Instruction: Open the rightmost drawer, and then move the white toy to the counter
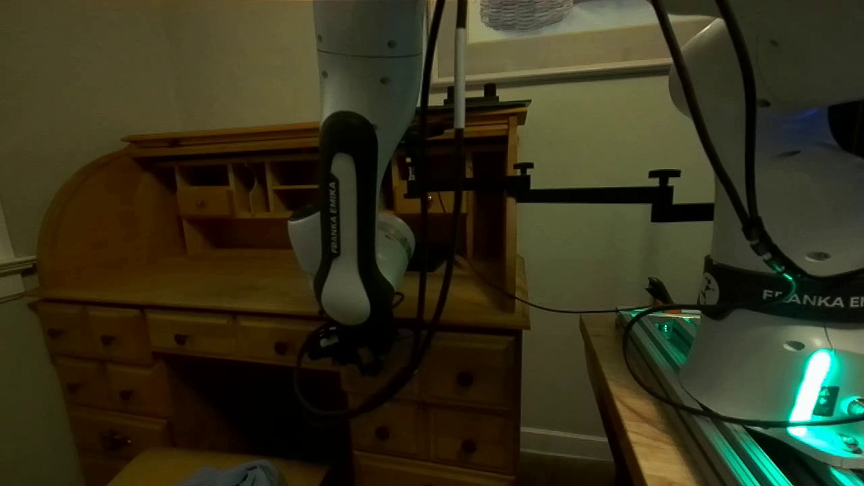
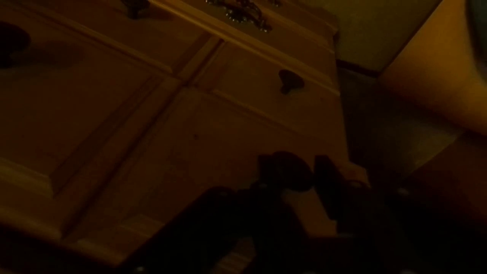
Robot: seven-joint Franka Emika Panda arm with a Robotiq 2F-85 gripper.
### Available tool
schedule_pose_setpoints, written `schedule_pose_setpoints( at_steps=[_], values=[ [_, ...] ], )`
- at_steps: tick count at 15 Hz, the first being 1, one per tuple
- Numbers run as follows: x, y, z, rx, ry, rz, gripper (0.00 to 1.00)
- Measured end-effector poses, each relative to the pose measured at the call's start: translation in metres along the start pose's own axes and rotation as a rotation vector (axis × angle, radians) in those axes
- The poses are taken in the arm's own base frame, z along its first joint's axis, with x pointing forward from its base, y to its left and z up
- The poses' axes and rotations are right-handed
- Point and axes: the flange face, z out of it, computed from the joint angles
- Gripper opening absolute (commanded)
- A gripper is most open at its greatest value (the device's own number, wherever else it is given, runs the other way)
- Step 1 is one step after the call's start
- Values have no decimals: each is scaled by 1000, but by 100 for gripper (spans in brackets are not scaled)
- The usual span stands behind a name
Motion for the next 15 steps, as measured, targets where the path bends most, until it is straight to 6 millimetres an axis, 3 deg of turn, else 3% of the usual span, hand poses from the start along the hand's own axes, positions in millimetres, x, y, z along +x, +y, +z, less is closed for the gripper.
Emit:
schedule_pose_setpoints(
  at_steps=[11, 12, 15],
  values=[
    [-38, -17, -7, 13, -95, -78, 8],
    [-45, -19, -7, 16, -106, -86, 8],
    [-89, -52, -22, 79, -152, -147, 8]
  ],
)
